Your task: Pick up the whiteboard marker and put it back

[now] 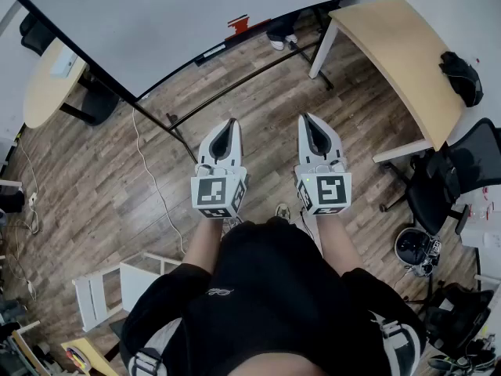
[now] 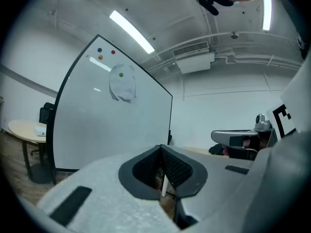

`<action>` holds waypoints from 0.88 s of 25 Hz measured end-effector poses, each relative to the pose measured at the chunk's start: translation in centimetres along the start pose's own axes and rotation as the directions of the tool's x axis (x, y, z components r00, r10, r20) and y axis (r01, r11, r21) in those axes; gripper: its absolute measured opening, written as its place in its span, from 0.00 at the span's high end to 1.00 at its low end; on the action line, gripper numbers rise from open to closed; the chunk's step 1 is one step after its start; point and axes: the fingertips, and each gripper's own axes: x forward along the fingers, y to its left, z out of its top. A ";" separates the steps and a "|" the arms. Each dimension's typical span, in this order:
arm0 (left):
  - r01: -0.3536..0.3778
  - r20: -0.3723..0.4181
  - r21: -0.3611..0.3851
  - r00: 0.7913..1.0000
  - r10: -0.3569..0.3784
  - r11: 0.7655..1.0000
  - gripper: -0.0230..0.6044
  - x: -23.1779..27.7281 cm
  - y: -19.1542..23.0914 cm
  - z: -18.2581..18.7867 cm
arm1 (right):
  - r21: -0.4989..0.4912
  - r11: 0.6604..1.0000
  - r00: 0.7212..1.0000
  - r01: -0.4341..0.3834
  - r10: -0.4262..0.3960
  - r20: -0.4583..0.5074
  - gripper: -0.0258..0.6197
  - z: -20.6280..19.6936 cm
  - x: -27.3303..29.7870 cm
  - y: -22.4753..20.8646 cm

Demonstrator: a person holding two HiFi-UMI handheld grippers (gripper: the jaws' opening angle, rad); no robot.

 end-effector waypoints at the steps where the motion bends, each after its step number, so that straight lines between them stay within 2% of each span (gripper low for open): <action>1: 0.000 0.003 -0.003 1.000 0.000 1.000 0.95 0.0 0.2 0.0 | -0.002 1.000 1.000 0.000 0.000 -0.004 0.96 -0.1 0.1 0.1; 10: 0.021 -0.036 -0.010 0.999 -0.021 1.000 0.95 -1.5 1.8 -1.2 | 0.012 1.000 0.999 -0.008 0.009 -0.037 0.96 -1.4 0.8 3.5; 22: 0.074 -0.093 -0.033 0.993 -0.077 0.997 0.95 -4.5 8.5 -2.8 | 0.007 0.999 0.997 0.043 -0.042 -0.070 0.96 -3.0 2.4 10.9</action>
